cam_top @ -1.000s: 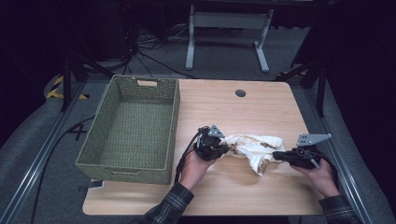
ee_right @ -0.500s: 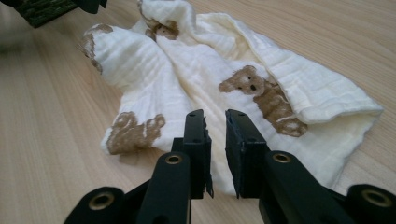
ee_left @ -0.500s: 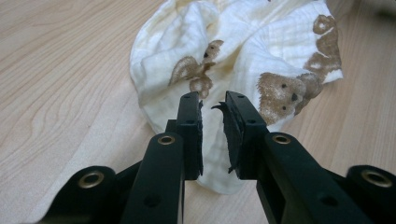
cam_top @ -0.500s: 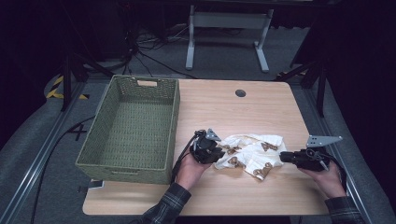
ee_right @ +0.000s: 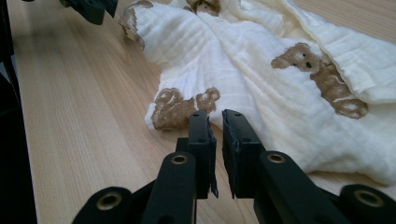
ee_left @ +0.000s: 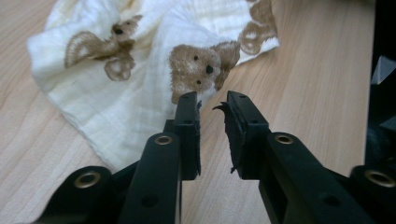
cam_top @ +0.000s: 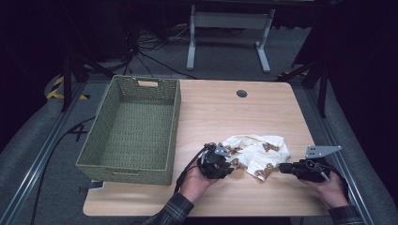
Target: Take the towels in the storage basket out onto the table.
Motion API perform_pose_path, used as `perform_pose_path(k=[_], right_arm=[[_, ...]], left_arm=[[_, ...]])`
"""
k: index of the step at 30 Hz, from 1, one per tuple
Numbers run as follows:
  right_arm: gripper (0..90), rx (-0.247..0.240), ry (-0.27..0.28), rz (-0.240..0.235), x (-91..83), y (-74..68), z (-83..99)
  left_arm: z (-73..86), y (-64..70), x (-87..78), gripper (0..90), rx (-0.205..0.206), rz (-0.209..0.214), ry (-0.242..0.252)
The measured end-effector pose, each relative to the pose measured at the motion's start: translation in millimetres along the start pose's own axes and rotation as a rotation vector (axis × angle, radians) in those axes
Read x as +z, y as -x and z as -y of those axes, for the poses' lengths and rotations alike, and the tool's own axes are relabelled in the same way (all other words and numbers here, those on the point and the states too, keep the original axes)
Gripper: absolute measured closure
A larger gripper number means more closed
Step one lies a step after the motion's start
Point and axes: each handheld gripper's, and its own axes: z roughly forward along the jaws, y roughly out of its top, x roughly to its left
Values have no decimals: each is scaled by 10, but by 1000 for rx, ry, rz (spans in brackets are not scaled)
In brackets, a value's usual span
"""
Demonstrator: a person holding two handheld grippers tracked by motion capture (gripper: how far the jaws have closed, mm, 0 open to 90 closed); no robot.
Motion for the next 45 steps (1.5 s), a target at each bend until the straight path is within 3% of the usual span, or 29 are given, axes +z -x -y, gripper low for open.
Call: perform_pose_path(k=[2,4,6,9,11,15,19,21,24,27,29,31,34,38,45], right_arm=[[822,0,-1,-1,9,2,-1],[822,0,-5,0,20,9,2],[822,-1,-8,-3,22,13,1],[822,-3,-10,-3,41,19,1],[822,-3,-16,-4,50,20,3],[822,-2,-9,-3,36,13,4],[822,-1,-8,-2,30,15,8],[822,-2,-8,-3,30,13,7],[821,-2,-7,-5,29,14,6],[822,-3,-6,-4,28,11,5],[822,-4,-9,-4,26,10,4],[821,-4,-7,-4,29,3,3],[822,-9,-8,-4,25,-4,1],[822,-4,-8,-3,22,-15,8],[822,-1,-6,-1,4,-61,47]], left_arm=[[-10,-61,48,803,-14,-13,4],[-56,-204,117,811,-20,-46,-7],[-76,-251,142,820,-33,-49,-7],[-102,-330,195,822,-46,-100,-3],[-87,-374,217,829,-61,-83,-9],[-92,-284,108,808,-58,-49,46],[-37,-182,64,782,-11,-52,9],[2,-181,95,752,-8,-66,-30],[34,-207,167,711,-10,-94,-44],[36,-210,206,729,7,-118,-76],[22,-206,199,803,20,-131,-96],[21,-195,187,861,15,-123,-108],[27,-151,131,868,-6,-67,-75],[59,-66,36,868,-21,-23,-61],[221,106,-130,867,-28,13,-84]])
